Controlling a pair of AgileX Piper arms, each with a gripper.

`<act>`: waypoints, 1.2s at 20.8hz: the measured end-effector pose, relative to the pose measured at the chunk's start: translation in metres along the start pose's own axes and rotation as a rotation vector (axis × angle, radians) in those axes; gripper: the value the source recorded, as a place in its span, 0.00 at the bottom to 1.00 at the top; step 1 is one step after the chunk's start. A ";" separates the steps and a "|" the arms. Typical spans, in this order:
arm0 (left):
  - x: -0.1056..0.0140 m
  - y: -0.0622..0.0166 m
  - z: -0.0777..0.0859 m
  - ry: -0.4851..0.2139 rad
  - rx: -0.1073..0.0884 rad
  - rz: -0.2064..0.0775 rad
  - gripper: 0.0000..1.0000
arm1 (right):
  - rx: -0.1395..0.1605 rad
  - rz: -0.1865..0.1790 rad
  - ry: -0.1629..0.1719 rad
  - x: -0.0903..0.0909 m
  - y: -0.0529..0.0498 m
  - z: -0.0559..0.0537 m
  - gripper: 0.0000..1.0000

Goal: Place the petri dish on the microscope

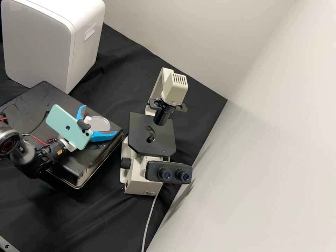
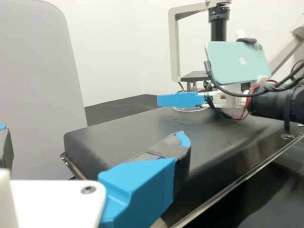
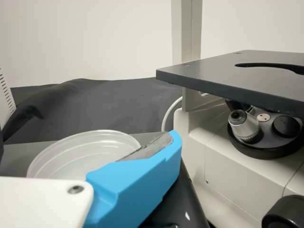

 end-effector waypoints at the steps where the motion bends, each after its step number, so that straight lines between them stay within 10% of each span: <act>1: 0.000 0.0000 0.000 0.000 0.000 0.000 1.00 | -0.001 -0.006 -0.004 -0.002 -0.001 0.001 1.00; 15: -0.001 -0.0008 0.004 -0.019 -0.002 -0.005 1.00 | -0.003 0.029 -0.037 -0.022 0.011 0.011 1.00; 25: -0.001 -0.0011 0.006 -0.031 -0.002 -0.007 1.00 | -0.046 0.047 -0.055 -0.002 0.007 0.015 1.00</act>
